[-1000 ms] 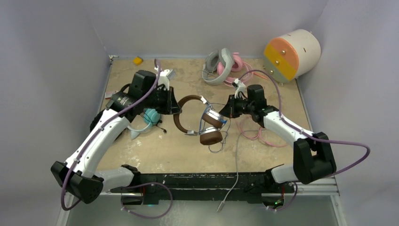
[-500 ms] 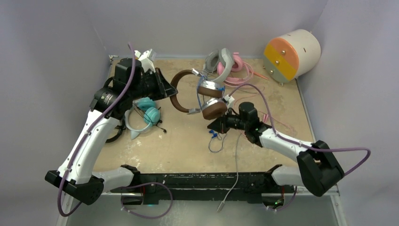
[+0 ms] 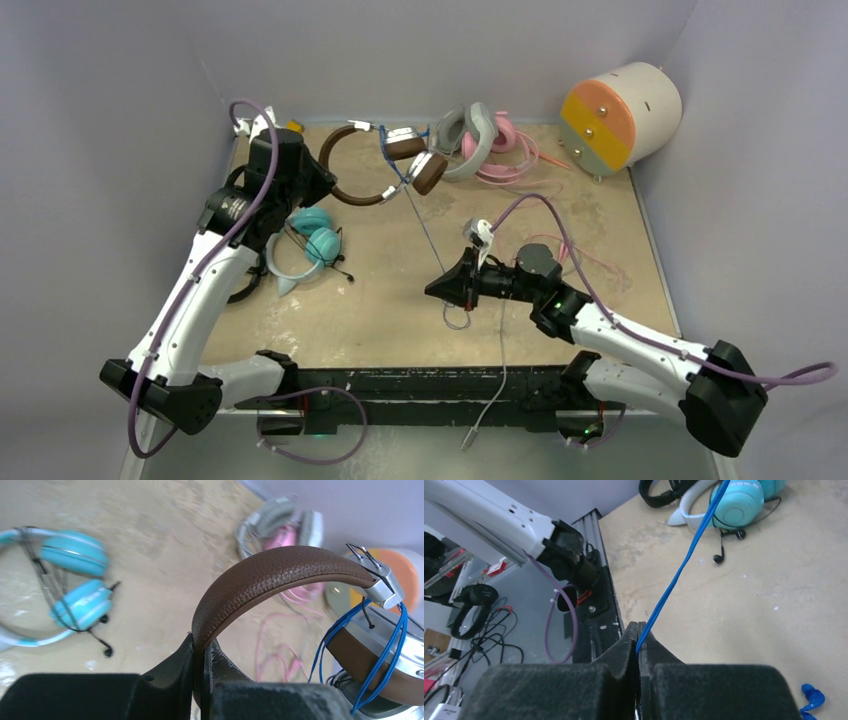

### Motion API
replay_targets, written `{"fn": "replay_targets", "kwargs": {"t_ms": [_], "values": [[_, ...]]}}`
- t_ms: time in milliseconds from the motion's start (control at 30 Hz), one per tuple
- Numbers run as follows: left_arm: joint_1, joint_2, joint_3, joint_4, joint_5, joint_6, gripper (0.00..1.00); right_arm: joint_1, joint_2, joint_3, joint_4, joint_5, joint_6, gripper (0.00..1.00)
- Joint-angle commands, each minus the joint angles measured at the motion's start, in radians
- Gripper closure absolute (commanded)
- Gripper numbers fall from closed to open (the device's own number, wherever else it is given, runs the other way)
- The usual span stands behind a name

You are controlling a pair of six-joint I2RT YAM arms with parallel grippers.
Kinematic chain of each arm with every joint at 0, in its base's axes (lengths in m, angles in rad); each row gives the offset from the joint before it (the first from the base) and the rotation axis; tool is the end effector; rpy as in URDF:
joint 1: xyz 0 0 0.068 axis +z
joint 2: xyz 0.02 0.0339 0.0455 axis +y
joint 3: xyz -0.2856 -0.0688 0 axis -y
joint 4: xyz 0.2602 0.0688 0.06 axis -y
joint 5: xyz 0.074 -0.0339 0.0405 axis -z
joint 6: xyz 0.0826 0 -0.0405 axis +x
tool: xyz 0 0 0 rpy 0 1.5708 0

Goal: Wrap the headphones
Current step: Wrap the headphones cable around the headphones.

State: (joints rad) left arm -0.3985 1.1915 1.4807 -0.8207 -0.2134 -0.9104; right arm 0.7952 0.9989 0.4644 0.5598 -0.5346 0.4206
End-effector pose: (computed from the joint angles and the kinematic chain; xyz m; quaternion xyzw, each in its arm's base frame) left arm 0.2648 -0.0925 0.4321 -0.2697 0.8216 -0.2272 0.4480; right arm 0.1554 0.2186 0.2764 -0.3112 0.6263 0.5458 0.4615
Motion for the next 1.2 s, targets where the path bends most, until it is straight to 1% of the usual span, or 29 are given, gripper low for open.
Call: {"fn": "replay_targets", "kwargs": {"t_ms": [0,100,200,333,433,500,633,767,867,967,1167], "values": [[0.009,-0.025,-0.028,0.088,-0.233,0.043,1.0,0.019,-0.061,0.132,-0.152,-0.009,-0.033,1.0],[0.006,0.008,-0.046,0.084,-0.259,0.192,1.0,0.019,-0.076,0.229,-0.294,0.01,-0.078,1.0],[-0.027,0.054,-0.092,0.076,-0.336,0.308,1.0,0.019,-0.047,0.35,-0.427,0.004,-0.126,1.0],[-0.138,0.106,-0.137,0.051,-0.454,0.415,1.0,0.019,0.032,0.514,-0.599,-0.019,-0.186,1.0],[-0.223,0.115,-0.164,0.058,-0.518,0.475,1.0,0.019,0.077,0.61,-0.719,0.023,-0.215,1.0],[-0.259,0.097,-0.191,0.1,-0.499,0.538,1.0,0.019,0.094,0.645,-0.771,0.04,-0.215,1.0],[-0.311,0.036,-0.268,0.183,-0.461,0.621,1.0,0.018,0.104,0.673,-0.809,0.156,-0.241,1.0],[-0.349,0.016,-0.299,0.178,-0.415,0.673,1.0,0.013,0.115,0.685,-0.837,0.272,-0.265,1.0],[-0.386,0.022,-0.309,0.151,-0.418,0.686,1.0,-0.004,0.153,0.717,-0.878,0.326,-0.282,1.0],[-0.408,0.034,-0.302,0.113,-0.384,0.675,1.0,-0.04,0.18,0.728,-0.886,0.336,-0.279,1.0],[-0.423,0.054,-0.282,0.059,-0.192,0.662,1.0,-0.123,0.203,0.695,-0.834,0.268,-0.242,1.0]]}}
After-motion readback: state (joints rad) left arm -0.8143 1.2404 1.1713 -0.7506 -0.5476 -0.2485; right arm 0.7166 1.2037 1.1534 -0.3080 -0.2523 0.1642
